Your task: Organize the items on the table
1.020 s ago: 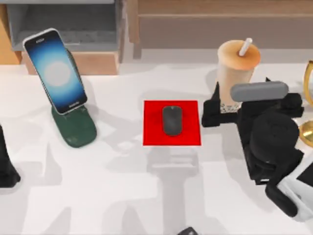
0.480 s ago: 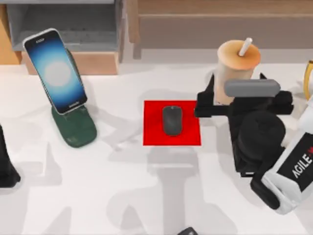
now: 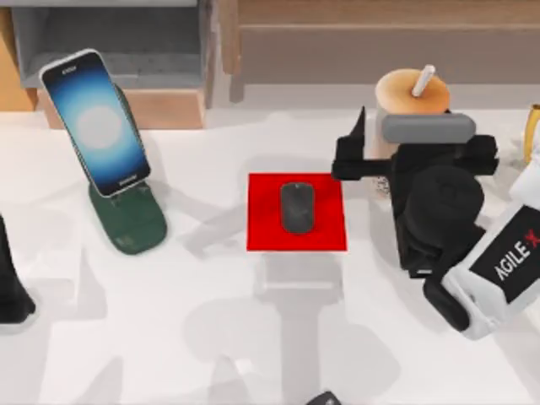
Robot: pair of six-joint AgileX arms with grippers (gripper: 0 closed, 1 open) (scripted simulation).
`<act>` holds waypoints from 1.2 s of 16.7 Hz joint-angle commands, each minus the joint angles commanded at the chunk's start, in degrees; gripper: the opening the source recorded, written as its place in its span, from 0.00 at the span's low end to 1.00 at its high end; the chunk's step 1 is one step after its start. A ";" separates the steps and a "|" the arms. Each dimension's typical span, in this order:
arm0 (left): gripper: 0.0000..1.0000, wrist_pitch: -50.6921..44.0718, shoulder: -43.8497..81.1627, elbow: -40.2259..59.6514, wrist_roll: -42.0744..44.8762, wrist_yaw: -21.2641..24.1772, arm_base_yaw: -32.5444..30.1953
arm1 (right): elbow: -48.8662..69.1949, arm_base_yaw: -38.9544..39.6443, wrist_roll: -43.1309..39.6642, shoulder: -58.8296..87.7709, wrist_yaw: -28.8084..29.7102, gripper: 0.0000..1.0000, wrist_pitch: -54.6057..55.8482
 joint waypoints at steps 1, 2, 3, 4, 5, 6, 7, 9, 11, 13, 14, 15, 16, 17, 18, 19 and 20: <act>1.00 0.00 0.00 0.00 0.00 0.00 0.00 | 0.00 0.00 0.00 0.00 0.00 1.00 0.00; 1.00 0.00 0.00 0.00 0.00 0.00 0.00 | 0.00 0.00 0.00 0.00 0.00 1.00 0.00; 1.00 0.00 0.00 0.00 0.00 0.00 0.00 | 0.00 0.00 0.00 0.00 0.00 1.00 0.00; 1.00 0.00 0.00 0.00 0.00 0.00 0.00 | 0.00 0.00 0.00 0.00 0.00 0.92 0.00; 1.00 0.00 0.00 0.00 0.00 0.00 0.00 | 0.00 0.00 0.00 0.00 0.00 0.85 0.00; 1.00 0.00 0.00 0.00 0.00 0.00 0.00 | 0.00 0.00 0.00 0.00 0.00 0.77 0.00; 1.00 0.00 0.00 0.00 0.00 0.00 0.00 | 0.00 0.00 0.00 0.00 0.00 0.70 0.00; 1.00 0.00 0.00 0.00 0.00 0.00 0.00 | 0.00 0.00 0.00 0.00 0.00 0.55 0.00; 1.00 0.00 0.00 0.00 0.00 0.00 0.00 | 0.00 0.00 0.00 0.00 0.00 0.40 0.00; 1.00 0.00 0.00 0.00 0.00 0.00 0.00 | 0.00 0.00 0.00 0.00 0.00 0.25 0.00; 1.00 0.00 0.00 0.00 0.00 0.00 0.00 | 0.00 0.00 0.00 0.00 0.00 0.17 0.00; 1.00 0.00 0.00 0.00 0.00 0.00 0.00 | 0.00 0.00 0.00 0.00 0.00 0.10 0.00; 1.00 0.00 0.00 0.00 0.00 0.00 0.00 | 0.00 0.00 0.00 0.00 0.00 0.02 0.00; 1.00 0.00 0.00 0.00 0.00 0.00 0.00 | 0.00 0.00 0.00 0.00 0.00 0.00 0.00; 1.00 0.00 0.00 0.00 0.00 0.00 0.00 | 0.00 0.00 0.00 0.00 0.00 0.00 0.00; 1.00 0.00 0.00 0.00 0.00 0.00 0.00 | 0.00 0.00 0.00 0.00 0.00 0.00 0.00; 1.00 0.00 0.00 0.00 0.00 0.00 0.00 | 0.00 0.00 0.00 0.00 0.00 0.00 0.00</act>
